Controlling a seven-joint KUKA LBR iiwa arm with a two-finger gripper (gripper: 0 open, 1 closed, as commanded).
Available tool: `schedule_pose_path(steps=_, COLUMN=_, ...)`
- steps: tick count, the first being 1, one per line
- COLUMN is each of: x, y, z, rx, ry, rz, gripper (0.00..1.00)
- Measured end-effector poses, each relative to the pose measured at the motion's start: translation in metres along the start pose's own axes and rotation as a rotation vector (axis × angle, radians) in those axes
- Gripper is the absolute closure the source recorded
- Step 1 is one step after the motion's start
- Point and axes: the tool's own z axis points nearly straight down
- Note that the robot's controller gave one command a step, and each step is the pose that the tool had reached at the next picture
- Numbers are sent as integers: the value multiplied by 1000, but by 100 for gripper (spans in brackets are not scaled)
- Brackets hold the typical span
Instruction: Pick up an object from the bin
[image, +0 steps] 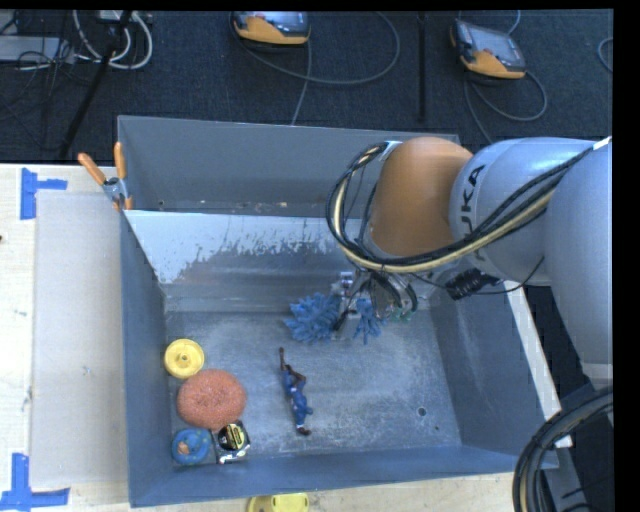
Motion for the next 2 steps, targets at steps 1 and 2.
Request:
schedule_pose_path(steps=1, x=1, y=0, z=-11, rx=0, ry=5, rz=0, gripper=100)
schedule_pose_path(steps=2, x=1, y=0, z=-26, rx=0, ry=3, rz=-1, gripper=100)
